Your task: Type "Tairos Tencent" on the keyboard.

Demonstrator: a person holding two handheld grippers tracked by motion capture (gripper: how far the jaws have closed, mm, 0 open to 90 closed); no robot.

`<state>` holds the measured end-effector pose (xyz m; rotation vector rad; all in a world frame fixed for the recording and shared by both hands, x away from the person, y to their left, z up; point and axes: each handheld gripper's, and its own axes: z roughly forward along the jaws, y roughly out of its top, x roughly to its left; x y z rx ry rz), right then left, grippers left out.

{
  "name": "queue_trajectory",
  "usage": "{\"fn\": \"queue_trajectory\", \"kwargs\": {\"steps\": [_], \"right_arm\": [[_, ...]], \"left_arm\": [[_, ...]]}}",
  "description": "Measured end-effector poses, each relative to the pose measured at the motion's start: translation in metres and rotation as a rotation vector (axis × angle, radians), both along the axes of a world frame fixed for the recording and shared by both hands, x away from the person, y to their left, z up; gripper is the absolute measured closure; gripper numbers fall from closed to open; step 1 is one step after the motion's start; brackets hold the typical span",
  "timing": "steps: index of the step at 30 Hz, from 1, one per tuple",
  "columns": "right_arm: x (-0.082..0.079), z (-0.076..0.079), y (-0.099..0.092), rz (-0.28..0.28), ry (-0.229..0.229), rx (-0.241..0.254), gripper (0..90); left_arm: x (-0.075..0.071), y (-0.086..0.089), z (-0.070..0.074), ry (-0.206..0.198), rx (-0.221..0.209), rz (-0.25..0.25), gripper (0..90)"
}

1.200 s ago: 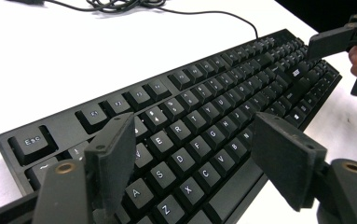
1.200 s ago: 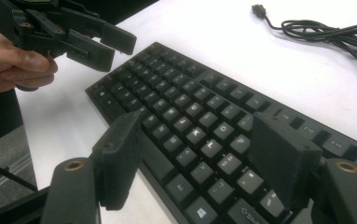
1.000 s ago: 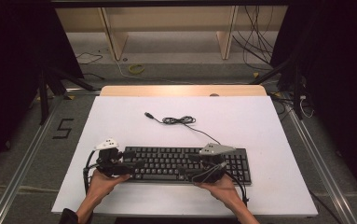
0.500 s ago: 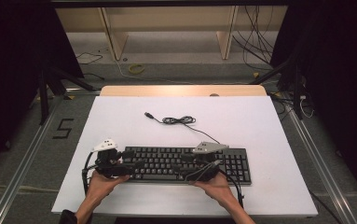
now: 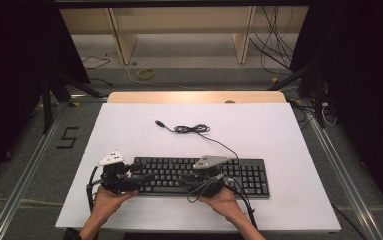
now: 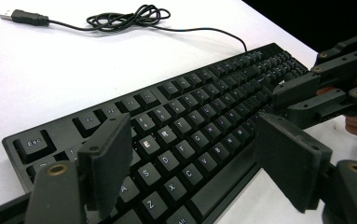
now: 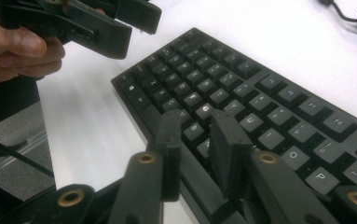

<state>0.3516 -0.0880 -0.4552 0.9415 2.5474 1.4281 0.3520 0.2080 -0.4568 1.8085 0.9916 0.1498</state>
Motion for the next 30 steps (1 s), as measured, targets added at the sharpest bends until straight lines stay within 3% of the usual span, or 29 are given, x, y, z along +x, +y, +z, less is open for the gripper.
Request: {"fn": "queue_trajectory", "kwargs": {"steps": [12,30], "right_arm": [[-0.001,-0.007,0.012,0.015,0.009,-0.041,89.1],[0.001,-0.018,0.023,0.026,0.016,-0.098,90.0]], "left_arm": [[-0.006,0.002,0.0,-0.013,0.006,0.008,28.0],[-0.009,0.004,-0.002,-0.012,0.02,0.009,27.7]]}}
